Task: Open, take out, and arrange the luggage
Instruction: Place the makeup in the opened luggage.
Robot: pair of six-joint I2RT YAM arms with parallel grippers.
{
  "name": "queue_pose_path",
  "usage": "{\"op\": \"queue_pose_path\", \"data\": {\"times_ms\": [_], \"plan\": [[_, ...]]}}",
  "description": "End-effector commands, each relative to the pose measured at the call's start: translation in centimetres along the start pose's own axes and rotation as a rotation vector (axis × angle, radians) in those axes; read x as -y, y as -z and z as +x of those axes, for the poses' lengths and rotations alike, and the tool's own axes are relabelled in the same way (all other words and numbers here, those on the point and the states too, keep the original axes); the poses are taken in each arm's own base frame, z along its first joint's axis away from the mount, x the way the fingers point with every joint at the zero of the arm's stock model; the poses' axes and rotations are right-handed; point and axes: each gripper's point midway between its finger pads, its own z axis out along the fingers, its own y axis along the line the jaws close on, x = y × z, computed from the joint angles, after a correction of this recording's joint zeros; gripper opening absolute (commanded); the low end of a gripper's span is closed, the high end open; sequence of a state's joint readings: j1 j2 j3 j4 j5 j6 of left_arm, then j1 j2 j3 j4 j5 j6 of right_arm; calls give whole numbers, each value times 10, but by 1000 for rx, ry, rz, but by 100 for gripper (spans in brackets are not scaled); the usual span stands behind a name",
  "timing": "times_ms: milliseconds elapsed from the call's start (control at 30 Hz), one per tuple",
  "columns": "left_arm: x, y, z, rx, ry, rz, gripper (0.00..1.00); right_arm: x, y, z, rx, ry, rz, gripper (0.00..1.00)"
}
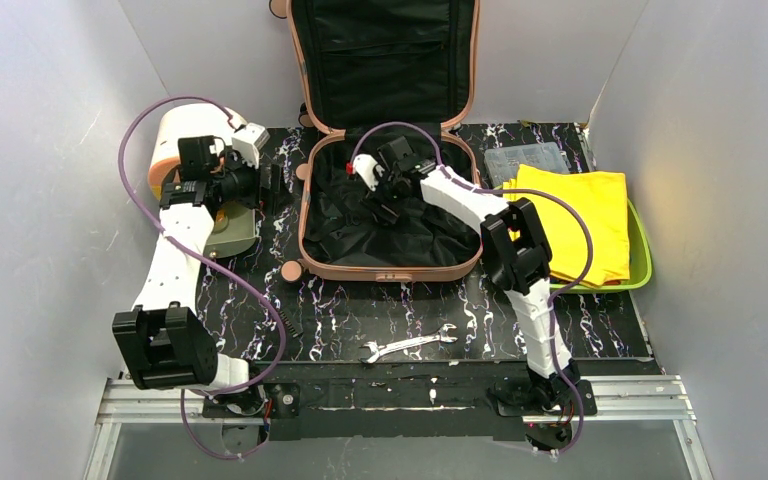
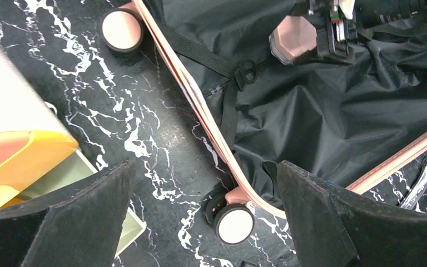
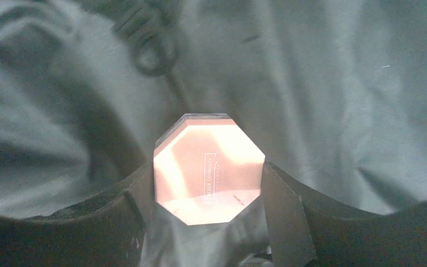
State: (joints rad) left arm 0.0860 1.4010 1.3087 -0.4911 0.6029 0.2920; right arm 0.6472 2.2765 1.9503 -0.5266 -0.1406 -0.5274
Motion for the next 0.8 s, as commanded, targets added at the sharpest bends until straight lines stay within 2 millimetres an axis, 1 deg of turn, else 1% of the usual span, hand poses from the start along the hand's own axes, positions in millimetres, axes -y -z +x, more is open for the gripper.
{"op": "queue_pose_path", "data": {"times_ms": [0, 67, 100, 133, 167, 200, 267, 333, 433, 500, 533, 567, 600, 633, 700, 733, 767], "plan": [[20, 2, -4, 25, -55, 45, 98, -31, 16, -8, 26, 43, -63, 53], [24, -3, -1, 11, -75, 49, 98, -32, 11, 1, -4, 43, -60, 59], [26, -5, -1, 6, -84, 52, 98, -32, 9, 5, -18, 46, -56, 65], [25, -7, 1, 0, -86, 50, 98, -30, 9, 6, -26, 52, -52, 74], [35, -13, 0, -9, -108, 75, 98, -29, 10, 5, -24, 58, -47, 89], [38, -16, 0, -15, -115, 82, 98, -27, 13, 3, -19, 61, -40, 97], [42, -22, -1, -26, -137, 98, 98, -21, 27, -7, -7, 73, -13, 98], [46, -30, -3, -41, -167, 124, 98, -12, 48, -21, 22, 88, 34, 98], [54, -42, -6, -62, -220, 197, 98, 4, 93, -40, 62, 113, 107, 98], [66, -52, -7, -69, -272, 283, 98, 12, 122, -43, 68, 127, 129, 98], [70, -58, -8, -77, -298, 312, 98, 16, 141, -40, 71, 128, 131, 99], [76, -66, -6, -96, -322, 344, 98, 20, 154, -36, 79, 115, 125, 98], [80, -73, -9, -107, -354, 359, 98, 25, 165, -28, 84, 95, 115, 99], [87, -86, -3, -146, -381, 383, 98, 30, 176, -18, 91, 74, 107, 98], [99, -105, 4, -199, -443, 409, 98, 43, 193, 5, 103, 28, 108, 98], [104, -114, 8, -224, -473, 420, 98, 50, 198, 29, 93, -9, 107, 98], [109, -123, 12, -246, -499, 432, 98, 54, 202, 43, 101, -30, 111, 98]]}}
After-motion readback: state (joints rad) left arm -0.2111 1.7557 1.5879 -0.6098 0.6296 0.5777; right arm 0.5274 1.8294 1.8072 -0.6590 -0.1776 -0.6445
